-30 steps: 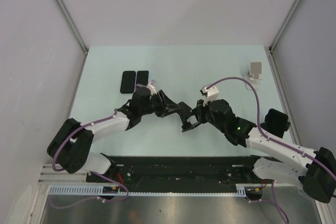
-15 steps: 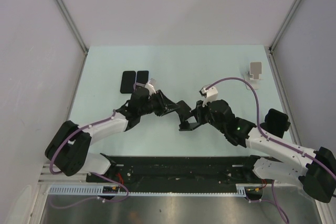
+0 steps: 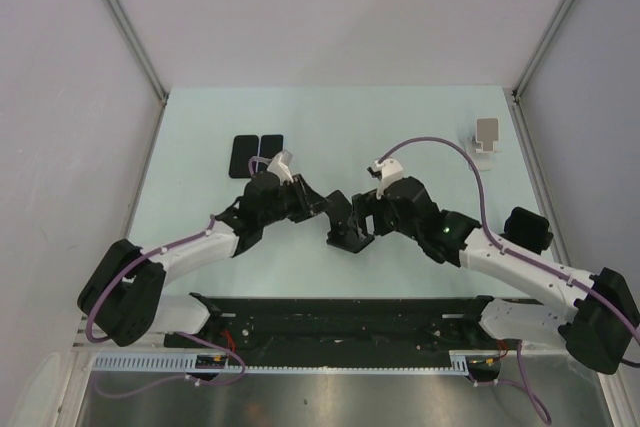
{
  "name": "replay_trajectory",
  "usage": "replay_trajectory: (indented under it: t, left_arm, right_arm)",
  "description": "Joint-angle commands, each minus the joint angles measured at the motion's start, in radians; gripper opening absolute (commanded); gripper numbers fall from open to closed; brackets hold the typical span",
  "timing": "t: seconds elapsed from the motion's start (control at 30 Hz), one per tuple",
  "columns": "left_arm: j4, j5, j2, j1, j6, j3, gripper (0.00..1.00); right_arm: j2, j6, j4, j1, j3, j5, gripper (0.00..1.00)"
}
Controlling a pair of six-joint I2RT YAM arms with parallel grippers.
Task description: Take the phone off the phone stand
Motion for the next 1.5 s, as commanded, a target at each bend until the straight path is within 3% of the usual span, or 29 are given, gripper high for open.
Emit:
replay_trajectory:
  t: [0.0,0.07,0.47,0.87,1.23,1.47]
  left_arm:
    - [0.047,-0.033,-0.041,-0.018,0.082,-0.003,0.00]
    - [0.047,-0.039,-0.043,-0.024,0.096,-0.004,0.01]
    - [0.047,-0.070,-0.064,-0.061,0.126,-0.007,0.00]
    - [0.043,-0.081,-0.089,-0.078,0.156,-0.001,0.00]
    - [0.023,-0.099,-0.107,-0.093,0.185,0.011,0.00]
    - [0.006,-0.107,-0.142,-0.093,0.221,0.025,0.00]
  right_arm:
    - [0.053,-0.025,-0.076,0.005,0.148,-0.046,0.96]
    - [0.083,-0.043,-0.111,0.011,0.186,-0.068,1.00]
    - [0.313,-0.103,-0.191,0.071,0.337,-0.011,1.00]
    - [0.362,-0.121,-0.156,0.071,0.357,0.024,0.97]
    - [0.389,-0.138,-0.175,0.074,0.407,0.023,0.78]
    - [0.379,-0.149,-0.194,0.073,0.413,0.014,0.47]
